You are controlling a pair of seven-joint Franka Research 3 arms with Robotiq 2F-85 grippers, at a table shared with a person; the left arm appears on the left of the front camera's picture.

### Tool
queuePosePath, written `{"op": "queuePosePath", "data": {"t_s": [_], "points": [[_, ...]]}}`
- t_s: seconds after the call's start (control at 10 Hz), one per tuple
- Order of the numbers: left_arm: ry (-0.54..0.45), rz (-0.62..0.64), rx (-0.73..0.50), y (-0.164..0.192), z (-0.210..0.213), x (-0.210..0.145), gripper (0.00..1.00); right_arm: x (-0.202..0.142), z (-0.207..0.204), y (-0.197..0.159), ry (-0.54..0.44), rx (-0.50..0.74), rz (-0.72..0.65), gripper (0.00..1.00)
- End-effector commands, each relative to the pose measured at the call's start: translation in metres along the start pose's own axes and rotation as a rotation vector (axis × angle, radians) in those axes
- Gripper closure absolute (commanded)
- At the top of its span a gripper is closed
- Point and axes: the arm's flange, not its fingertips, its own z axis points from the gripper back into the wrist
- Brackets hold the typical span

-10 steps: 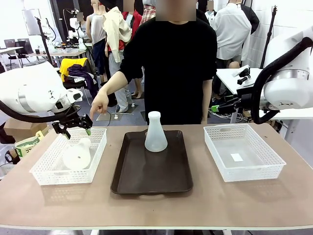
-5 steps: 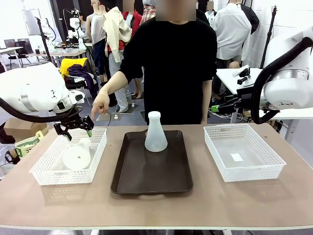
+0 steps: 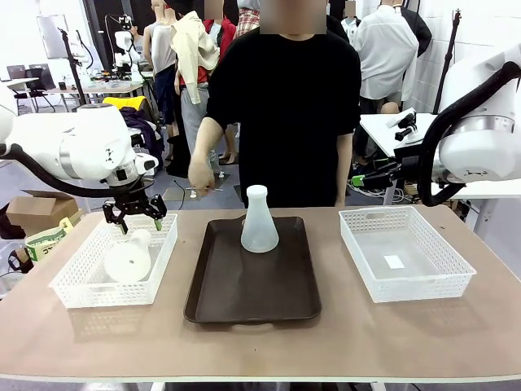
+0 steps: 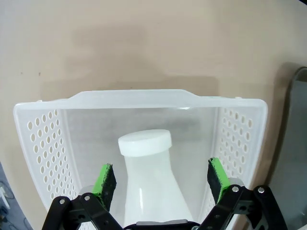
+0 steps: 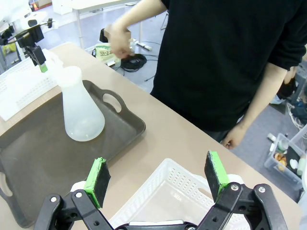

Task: Prepare the laboratory tools.
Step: Pick up the Big flask that the person points to.

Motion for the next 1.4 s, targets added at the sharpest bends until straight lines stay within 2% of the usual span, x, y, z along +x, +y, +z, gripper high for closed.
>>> {"op": "queuePosePath", "data": {"t_s": [0.0, 0.3, 0.5, 1.1, 1.2, 1.3], "points": [[0.029, 0.031, 0.048, 0.002, -0.005, 0.004, 0.0, 0.001, 0.001, -0.001, 0.01, 0.006, -0.004, 0.0], [0.04, 0.086, 0.028, 0.006, -0.015, -0.004, 0.0, 0.001, 0.001, -0.001, 0.01, 0.006, -0.004, 0.0], [0.01, 0.127, 0.023, 0.008, -0.02, -0.003, 0.0, 0.001, 0.001, -0.001, 0.01, 0.006, -0.004, 0.0], [-0.007, 0.093, -0.026, 0.016, -0.031, 0.008, 0.0, 0.001, 0.001, -0.001, 0.01, 0.006, -0.004, 0.0], [-0.021, 0.075, -0.034, 0.016, -0.03, 0.008, 0.14, 0.001, 0.001, -0.001, 0.01, 0.006, -0.004, 0.0], [-0.026, 0.078, -0.034, 0.015, -0.029, 0.008, 0.33, 0.001, 0.001, -0.001, 0.01, 0.006, -0.004, 0.0]]}}
